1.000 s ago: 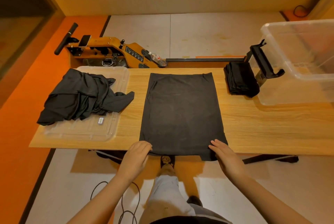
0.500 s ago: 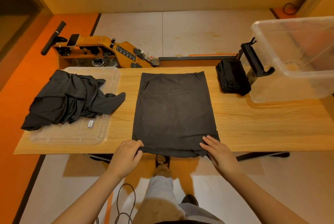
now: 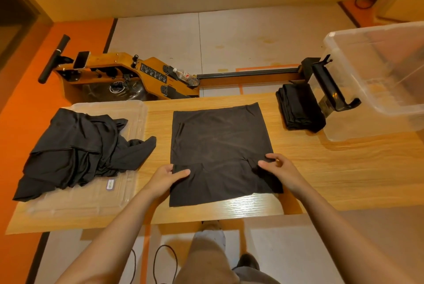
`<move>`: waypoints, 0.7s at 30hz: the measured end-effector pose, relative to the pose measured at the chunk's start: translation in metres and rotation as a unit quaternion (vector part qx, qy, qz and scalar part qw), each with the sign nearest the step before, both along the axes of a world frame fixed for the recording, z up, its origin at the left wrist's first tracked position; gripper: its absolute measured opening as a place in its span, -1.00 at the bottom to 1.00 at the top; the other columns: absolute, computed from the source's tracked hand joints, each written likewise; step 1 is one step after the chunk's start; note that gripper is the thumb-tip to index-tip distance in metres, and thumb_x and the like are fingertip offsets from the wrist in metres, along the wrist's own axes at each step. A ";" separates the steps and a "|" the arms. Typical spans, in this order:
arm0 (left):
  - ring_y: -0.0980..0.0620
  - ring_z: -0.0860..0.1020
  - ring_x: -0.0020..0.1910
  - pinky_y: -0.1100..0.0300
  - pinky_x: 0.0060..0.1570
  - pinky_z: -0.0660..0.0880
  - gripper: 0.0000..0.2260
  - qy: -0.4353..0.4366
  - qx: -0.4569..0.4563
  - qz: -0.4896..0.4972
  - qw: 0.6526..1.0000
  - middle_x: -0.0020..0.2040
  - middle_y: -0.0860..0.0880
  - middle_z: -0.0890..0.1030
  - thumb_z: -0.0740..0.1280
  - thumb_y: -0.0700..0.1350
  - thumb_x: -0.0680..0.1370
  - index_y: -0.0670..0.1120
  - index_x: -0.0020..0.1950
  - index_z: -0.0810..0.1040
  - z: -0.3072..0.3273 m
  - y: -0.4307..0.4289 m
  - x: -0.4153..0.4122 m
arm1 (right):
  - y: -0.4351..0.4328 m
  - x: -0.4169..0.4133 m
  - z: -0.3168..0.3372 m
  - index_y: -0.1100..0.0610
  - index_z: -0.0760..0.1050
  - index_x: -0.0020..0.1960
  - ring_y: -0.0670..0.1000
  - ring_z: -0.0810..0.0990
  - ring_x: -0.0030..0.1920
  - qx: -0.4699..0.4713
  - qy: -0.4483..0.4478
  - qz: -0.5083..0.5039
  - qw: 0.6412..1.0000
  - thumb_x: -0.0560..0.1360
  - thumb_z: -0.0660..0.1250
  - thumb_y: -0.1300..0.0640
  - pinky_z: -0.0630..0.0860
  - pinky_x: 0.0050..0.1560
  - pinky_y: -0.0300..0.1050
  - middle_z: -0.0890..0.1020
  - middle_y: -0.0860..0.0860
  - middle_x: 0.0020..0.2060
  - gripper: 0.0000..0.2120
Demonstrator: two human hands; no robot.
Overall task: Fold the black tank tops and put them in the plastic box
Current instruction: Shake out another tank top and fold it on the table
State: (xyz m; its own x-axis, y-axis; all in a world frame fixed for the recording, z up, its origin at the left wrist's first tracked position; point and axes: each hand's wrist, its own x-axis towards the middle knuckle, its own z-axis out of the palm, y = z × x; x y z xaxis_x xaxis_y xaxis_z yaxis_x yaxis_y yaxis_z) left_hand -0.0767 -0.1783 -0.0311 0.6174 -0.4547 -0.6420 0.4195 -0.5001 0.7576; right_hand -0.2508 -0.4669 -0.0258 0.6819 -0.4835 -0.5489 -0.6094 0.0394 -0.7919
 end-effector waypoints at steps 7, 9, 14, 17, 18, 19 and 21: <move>-0.03 0.60 0.13 0.00 0.19 0.52 -0.82 -0.028 0.014 -0.034 0.999 0.09 -0.04 0.66 0.43 -0.19 0.50 -0.08 0.10 0.63 -0.010 0.006 0.004 | -0.008 0.004 -0.006 0.01 0.44 0.27 -0.07 0.55 0.05 -0.034 0.024 0.103 0.994 0.33 0.56 0.20 0.45 -0.09 -0.34 0.53 -0.05 0.03 -0.43; -0.01 0.60 0.09 0.02 0.16 0.55 -0.82 -0.035 0.020 -0.039 0.998 0.06 -0.03 0.66 0.45 -0.21 0.48 -0.05 0.06 0.62 -0.010 0.004 0.004 | -0.009 0.002 -0.002 -0.08 0.32 0.34 -0.15 0.49 0.05 -0.024 0.032 0.175 0.984 0.32 0.55 0.25 0.44 -0.08 -0.39 0.45 -0.14 0.09 -0.29; 0.10 0.54 -0.03 0.24 -0.07 0.45 -0.70 -0.172 0.109 -0.106 0.973 -0.03 0.10 0.60 0.56 -0.17 0.37 -0.01 0.03 0.56 -0.006 -0.009 -0.007 | -0.007 0.002 -0.008 0.00 0.44 0.25 0.02 0.53 0.11 -0.114 0.005 0.135 0.984 0.43 0.39 0.38 0.50 0.07 -0.23 0.54 -0.01 0.06 -0.52; 0.09 0.51 -0.02 0.26 -0.06 0.41 -0.67 -0.220 0.127 -0.100 0.962 -0.03 0.06 0.58 0.54 -0.18 0.39 -0.08 0.11 0.57 -0.007 -0.012 -0.019 | -0.005 0.001 -0.009 0.14 0.57 0.00 0.07 0.58 0.01 -0.136 -0.043 0.052 0.988 0.55 0.31 0.26 0.47 -0.02 -0.20 0.63 0.08 -0.08 -0.91; 0.09 0.51 -0.01 0.26 -0.05 0.42 -0.66 -0.220 0.119 -0.083 0.965 -0.02 0.05 0.58 0.53 -0.19 0.40 -0.10 0.13 0.57 -0.007 -0.012 -0.022 | -0.004 -0.001 -0.006 0.18 0.58 -0.03 0.08 0.58 -0.03 -0.137 -0.054 0.040 0.988 0.57 0.28 0.22 0.46 -0.06 -0.18 0.63 0.13 -0.11 -0.90; 0.08 0.51 0.01 0.25 -0.04 0.43 -0.66 -0.213 0.110 -0.066 0.969 0.00 0.04 0.58 0.52 -0.20 0.41 -0.11 0.15 0.57 -0.007 -0.011 -0.024 | -0.003 -0.003 -0.004 0.22 0.58 -0.05 0.09 0.58 -0.07 -0.129 -0.066 0.025 0.989 0.58 0.26 0.20 0.46 -0.10 -0.18 0.63 0.17 -0.12 -0.86; 0.04 0.54 0.05 0.22 -0.01 0.45 -0.66 -0.195 0.089 -0.047 0.976 0.03 0.01 0.60 0.50 -0.21 0.43 -0.14 0.18 0.57 -0.007 -0.011 -0.027 | 0.000 -0.007 0.006 0.24 0.57 -0.04 0.01 0.58 -0.12 -0.083 -0.091 -0.015 0.992 0.60 0.23 0.19 0.48 -0.17 -0.27 0.63 0.17 -0.13 -0.82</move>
State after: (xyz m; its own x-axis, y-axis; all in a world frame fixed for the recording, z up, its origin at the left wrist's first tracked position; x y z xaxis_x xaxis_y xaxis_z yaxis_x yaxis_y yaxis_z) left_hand -0.1035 -0.1888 -0.0376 0.7917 -0.4235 -0.4403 0.0622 -0.6611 0.7477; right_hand -0.2581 -0.4669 -0.0200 0.7461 -0.5790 -0.3289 -0.4567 -0.0855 -0.8855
